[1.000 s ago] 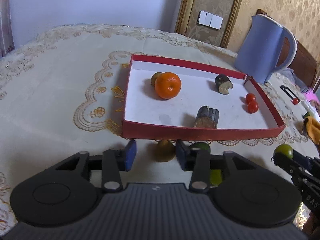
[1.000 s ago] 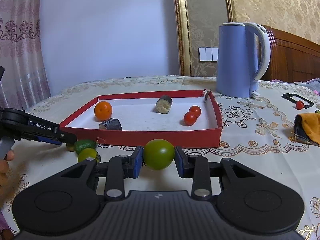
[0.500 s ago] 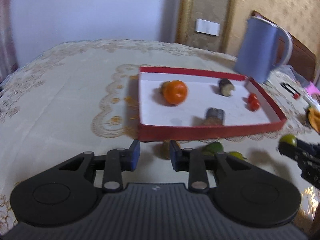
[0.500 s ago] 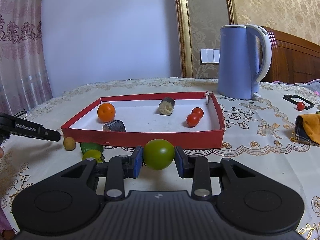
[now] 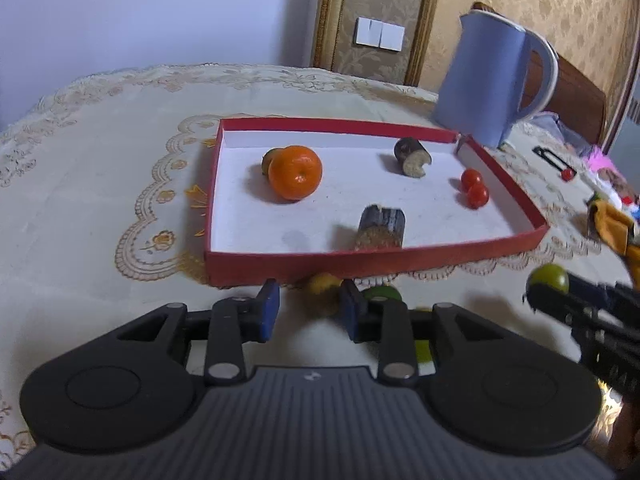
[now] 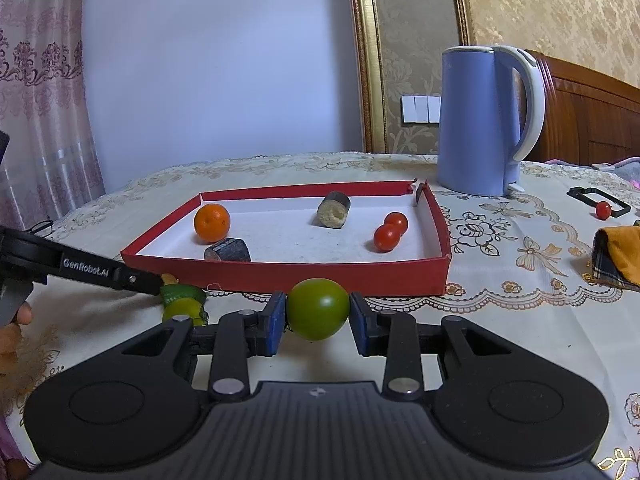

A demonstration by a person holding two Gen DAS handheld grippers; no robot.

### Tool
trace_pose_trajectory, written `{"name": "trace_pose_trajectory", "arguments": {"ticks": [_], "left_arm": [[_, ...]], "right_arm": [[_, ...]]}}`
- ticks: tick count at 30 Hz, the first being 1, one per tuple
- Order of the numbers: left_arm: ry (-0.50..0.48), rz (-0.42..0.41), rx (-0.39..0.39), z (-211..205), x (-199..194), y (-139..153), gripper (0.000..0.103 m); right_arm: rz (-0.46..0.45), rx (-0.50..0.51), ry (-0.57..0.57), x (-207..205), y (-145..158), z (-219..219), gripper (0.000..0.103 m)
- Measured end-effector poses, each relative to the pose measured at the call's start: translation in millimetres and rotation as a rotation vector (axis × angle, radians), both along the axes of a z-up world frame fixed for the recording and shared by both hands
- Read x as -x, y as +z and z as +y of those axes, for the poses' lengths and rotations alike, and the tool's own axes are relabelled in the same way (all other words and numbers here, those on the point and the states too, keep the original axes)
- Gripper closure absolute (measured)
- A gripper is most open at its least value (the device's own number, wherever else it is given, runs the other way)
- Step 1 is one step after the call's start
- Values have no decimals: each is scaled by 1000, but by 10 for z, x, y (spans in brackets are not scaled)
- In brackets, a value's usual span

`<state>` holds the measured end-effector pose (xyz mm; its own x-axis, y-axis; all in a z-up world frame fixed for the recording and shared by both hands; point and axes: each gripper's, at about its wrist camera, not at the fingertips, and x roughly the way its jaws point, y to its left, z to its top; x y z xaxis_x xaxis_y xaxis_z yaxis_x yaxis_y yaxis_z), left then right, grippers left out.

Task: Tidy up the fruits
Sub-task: 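Move the left tool to the brown round fruit beside the tray, then close the left tool on the brown round fruit and lift it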

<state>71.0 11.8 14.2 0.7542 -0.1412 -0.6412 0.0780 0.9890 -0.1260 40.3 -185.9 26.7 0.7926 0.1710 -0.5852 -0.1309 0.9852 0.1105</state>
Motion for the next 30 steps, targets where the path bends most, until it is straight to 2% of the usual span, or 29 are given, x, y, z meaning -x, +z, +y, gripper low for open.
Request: {"name": "trace_pose_trajectory", "arguments": {"ticks": [7,11,14,21,26,30], "left_arm": [[12,21,28,-42,-66,8,79],[27,41,103,37,-135,-23,79],[32,61,124,51,-195,-97,80],[18,35,84,36,-19,-55,80],[35,-38,-29,-36,126,0,80],[35,-67,-57,-60,215,44,80]], "right_arm": [[3,-8,0,-4,-2,-15,69],[4,-10,-5,-7,-4,-24,69],[3,-5,-4,-8,-4,-16,69],[2,-4,-4,3,2,-18,69],[-1,-2,-6,1,4,-18,69],[-4,6,-5,10,7,-2,69]]}}
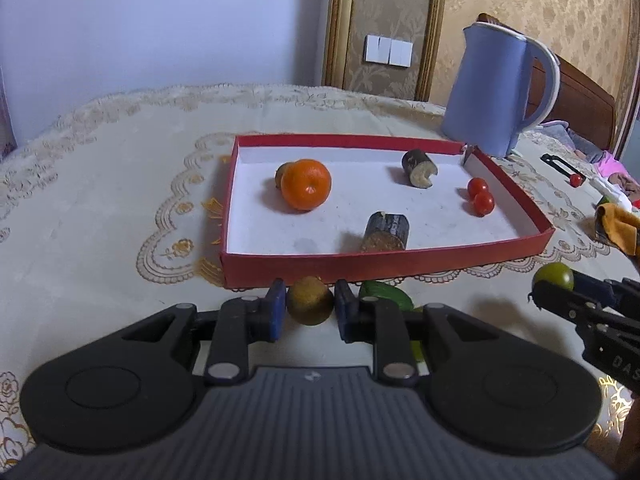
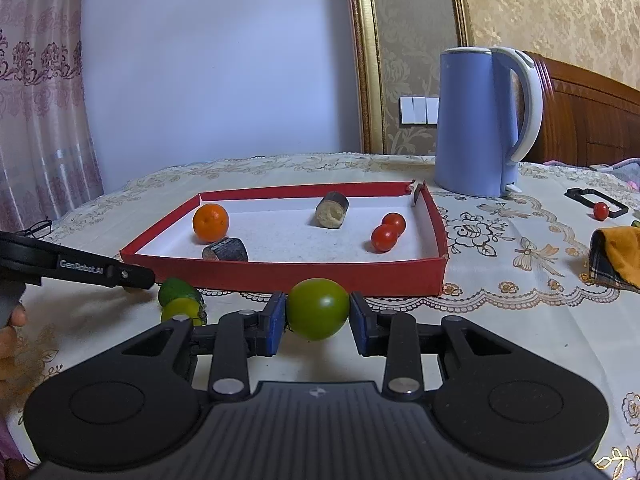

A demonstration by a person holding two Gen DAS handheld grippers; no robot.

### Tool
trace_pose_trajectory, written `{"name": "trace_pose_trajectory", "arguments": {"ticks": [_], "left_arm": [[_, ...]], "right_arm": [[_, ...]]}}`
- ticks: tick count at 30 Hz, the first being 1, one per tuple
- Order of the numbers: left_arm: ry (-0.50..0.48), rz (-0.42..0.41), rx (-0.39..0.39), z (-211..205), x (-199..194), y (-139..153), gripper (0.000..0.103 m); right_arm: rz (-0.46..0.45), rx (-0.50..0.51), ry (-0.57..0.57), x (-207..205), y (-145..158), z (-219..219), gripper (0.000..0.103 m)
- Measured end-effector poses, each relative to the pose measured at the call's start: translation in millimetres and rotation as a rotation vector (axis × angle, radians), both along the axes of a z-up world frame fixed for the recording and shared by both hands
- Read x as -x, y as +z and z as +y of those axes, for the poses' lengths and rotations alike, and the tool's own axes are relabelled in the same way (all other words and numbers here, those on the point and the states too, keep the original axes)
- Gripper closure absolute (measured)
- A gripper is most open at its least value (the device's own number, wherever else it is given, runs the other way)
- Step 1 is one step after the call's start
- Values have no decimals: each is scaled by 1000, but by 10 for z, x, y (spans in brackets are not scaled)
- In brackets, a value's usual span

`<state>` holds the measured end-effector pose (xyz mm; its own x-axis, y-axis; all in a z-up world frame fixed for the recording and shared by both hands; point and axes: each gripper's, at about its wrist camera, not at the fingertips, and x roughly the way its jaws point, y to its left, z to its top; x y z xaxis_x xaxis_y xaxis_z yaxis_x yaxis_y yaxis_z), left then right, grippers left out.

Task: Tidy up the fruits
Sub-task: 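Close the left tool on the brown round fruit and lift it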

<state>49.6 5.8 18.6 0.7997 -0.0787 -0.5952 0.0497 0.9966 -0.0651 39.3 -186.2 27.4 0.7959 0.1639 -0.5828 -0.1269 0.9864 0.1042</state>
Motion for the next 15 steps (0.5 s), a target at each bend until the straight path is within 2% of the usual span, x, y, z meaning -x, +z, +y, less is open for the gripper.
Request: {"name": "trace_pose_trajectory", "arguments": {"ticks": [7,15], "left_arm": [[47,-80,-96,-55,104,136,80],[94,-145,-145,-153,-45,317,80]], "right_arm": [[-19,-8,-9,36,21,-3,69],[-37,-12,-20,56,43,-4,69]]}}
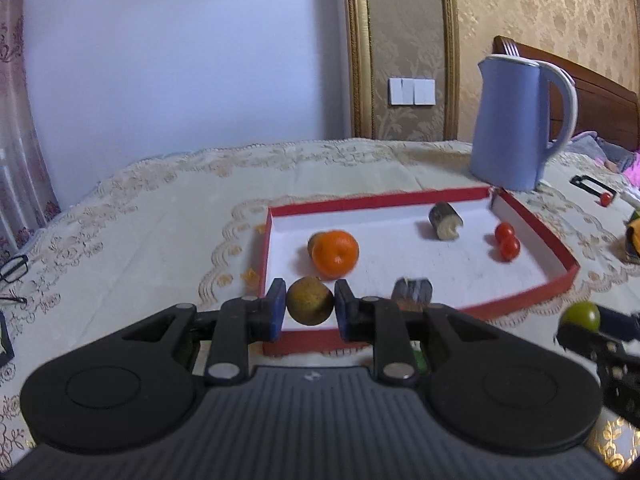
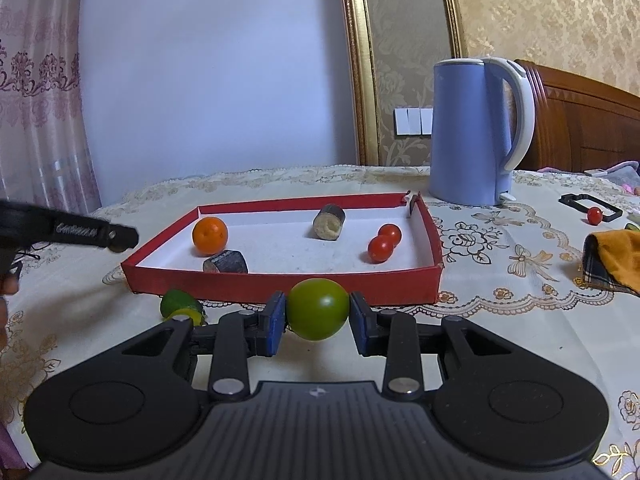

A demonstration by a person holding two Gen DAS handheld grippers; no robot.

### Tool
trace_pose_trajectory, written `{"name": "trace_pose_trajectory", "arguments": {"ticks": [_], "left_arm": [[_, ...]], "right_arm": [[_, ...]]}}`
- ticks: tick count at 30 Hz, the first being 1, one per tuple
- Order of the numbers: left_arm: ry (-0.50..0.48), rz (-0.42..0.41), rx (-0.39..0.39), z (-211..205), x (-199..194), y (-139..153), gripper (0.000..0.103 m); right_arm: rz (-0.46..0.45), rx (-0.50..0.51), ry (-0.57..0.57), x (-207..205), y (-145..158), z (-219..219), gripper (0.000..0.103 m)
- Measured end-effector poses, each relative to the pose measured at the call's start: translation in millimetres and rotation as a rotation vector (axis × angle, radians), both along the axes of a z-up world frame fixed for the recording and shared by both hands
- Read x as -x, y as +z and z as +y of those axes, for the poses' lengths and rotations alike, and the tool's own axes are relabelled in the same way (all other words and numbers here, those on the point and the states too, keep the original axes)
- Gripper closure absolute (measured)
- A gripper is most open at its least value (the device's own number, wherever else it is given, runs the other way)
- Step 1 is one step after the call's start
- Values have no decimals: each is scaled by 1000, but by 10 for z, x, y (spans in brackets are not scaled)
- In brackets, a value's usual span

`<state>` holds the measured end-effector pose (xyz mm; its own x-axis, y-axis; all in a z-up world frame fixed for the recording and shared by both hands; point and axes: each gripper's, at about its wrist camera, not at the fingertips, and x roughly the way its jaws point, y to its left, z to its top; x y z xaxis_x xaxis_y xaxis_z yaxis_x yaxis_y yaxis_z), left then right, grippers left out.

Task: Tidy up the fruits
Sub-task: 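Close the left tool on the brown round fruit and lift it, then carry the brown fruit over the tray and open the left tool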

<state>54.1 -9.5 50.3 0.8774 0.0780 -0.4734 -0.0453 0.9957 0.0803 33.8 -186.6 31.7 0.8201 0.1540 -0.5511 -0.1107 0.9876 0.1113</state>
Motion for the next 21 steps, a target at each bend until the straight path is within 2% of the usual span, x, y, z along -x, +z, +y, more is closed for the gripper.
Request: {"name": "trace_pose_trajectory", "arguments": {"ticks": [13,21], "left_arm": [[53,-19,-65,-73,-342,62,80],[26,-21,-95,-170,-561,58,80]], "right_arm": [[-6,-1,5,28,10,13,69],[-10,-1,9,51,25,29,69]]}}
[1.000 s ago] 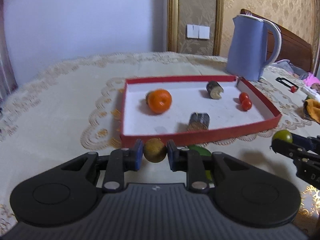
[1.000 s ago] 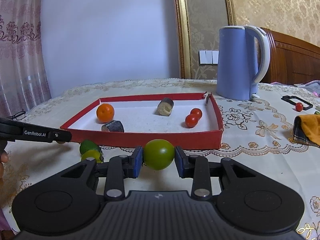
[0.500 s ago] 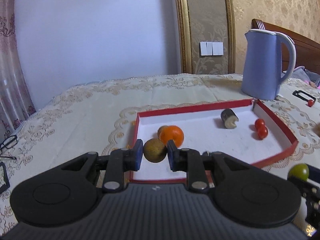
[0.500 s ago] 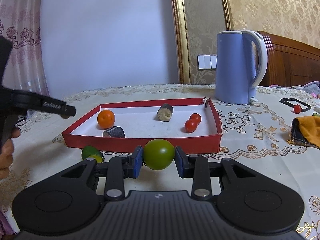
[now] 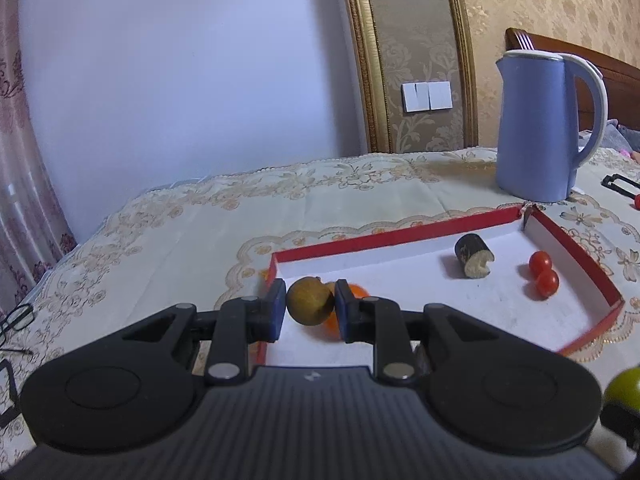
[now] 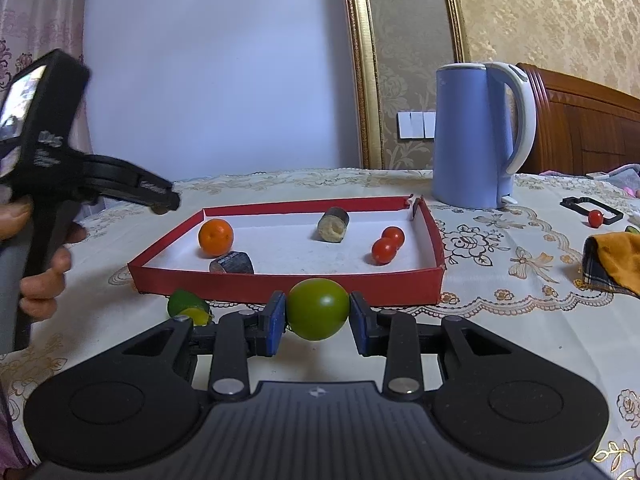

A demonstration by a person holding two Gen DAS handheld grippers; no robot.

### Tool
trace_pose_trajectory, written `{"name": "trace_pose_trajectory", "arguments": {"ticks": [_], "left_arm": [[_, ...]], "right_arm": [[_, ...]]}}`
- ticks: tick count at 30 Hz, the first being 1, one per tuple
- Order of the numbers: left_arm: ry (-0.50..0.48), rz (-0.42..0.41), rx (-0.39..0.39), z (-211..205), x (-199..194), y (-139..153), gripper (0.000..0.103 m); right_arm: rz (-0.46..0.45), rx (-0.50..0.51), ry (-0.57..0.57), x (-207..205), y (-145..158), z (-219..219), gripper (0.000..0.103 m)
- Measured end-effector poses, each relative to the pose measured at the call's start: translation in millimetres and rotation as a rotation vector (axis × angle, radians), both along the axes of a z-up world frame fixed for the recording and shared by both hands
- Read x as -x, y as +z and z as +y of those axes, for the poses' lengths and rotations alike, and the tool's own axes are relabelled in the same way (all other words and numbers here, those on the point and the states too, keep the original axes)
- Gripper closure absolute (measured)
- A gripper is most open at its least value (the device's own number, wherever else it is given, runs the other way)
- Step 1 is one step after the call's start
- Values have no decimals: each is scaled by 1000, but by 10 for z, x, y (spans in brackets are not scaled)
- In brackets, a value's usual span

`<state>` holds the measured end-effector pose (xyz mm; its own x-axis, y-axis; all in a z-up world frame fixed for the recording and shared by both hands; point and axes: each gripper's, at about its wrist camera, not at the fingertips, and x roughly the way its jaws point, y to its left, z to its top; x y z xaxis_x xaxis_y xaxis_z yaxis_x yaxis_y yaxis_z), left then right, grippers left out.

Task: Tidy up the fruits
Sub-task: 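Carry the brown fruit over the tray and open the left tool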

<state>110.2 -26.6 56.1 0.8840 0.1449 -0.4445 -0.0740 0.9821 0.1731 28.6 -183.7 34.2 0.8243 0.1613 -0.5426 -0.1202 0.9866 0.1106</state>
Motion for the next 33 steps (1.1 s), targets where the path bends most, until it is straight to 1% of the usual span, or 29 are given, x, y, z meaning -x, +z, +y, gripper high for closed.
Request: {"name": "trace_pose_trajectory", "arguments": {"ticks": [3,9,14,16,19,21,23,24,26,28,29,30,32,33], "left_arm": [[-11,15,1,-61,-165,13,80],[-19,25,-36,-190,-391,0,80],[-24,56,-30,-254,-522,-48,79],[-21,57,-31,-281,-561,-62,78],[-14,56,-35,-309,-580,-62,74],[-20,59,-23,-313,-562,-50,67],[-21,53,-20,-304,-532,-32,51],[-10,47,-23,-297,-516,-27,47],[2,41,-26,-265,-452,-13,44],[21,11,-11,-187,-314,16,38],[25,-4,1,-144,-238,34,26],[33,-17,12,-88,-148,47,18],[84,-50,41,31,38,60,11],[94,-58,45,75,127,55,9]], "right_arm": [[-1,2,6,7,9,17,69],[-1,3,5,22,12,-6,69],[4,2,-3,21,-3,-49,69],[3,1,-4,20,-5,-65,69],[4,0,-6,19,-8,-72,69],[4,0,-7,20,-14,-72,69],[6,0,-5,17,-21,-67,69],[6,0,-5,18,-24,-66,69],[6,0,-5,16,-24,-64,69],[3,-1,-4,16,-20,-67,69],[1,-1,-5,15,-17,-71,69],[0,-1,-6,12,-15,-76,69],[-2,3,-9,1,-10,-82,69],[-3,5,-11,-5,-11,-85,69]]}}
